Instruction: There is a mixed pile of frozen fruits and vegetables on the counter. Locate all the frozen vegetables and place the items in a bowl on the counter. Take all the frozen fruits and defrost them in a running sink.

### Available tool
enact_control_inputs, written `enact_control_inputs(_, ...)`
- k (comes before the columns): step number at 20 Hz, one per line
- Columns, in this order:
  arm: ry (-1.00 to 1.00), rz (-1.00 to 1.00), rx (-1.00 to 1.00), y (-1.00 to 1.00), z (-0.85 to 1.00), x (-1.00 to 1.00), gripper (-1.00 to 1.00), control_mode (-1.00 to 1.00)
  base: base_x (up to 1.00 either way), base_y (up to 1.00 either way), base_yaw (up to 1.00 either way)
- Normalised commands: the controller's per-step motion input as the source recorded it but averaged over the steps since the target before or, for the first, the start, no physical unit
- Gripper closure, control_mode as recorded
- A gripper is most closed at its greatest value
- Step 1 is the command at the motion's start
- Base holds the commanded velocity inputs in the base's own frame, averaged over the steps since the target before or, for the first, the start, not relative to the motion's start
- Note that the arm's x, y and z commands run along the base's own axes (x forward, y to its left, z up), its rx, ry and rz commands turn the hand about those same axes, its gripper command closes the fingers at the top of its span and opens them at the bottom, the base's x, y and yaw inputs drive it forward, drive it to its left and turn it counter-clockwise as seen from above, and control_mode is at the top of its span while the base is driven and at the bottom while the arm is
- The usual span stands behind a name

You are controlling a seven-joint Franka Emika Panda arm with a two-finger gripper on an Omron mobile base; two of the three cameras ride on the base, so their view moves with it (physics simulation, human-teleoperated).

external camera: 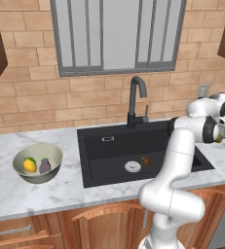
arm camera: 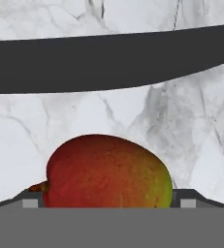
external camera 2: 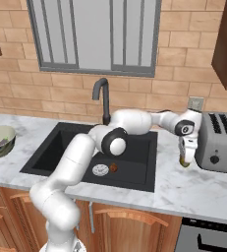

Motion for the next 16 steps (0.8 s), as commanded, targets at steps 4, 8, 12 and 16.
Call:
enact_control_inputs(4, -0.12, -0.15, 0.0, 0.23, -0.1, -0.26, 1.0, -1.0, 0.0, 0.0, 0.0)
enact_control_inputs(8, -0.11, -0.05, -0.1, 0.6, 0.13, -0.17, 1.0, -1.0, 0.0, 0.0, 0.0)
enact_control_inputs(12, -0.21, 0.0, -0.14, 0.71, 0.41, -0.16, 1.0, -1.0, 0.0, 0.0, 0.0)
enact_control_inputs(16, -0.25, 0.06, -0.09, 0.72, 0.48, -0.05, 1.0, -1.0, 0.0, 0.0, 0.0)
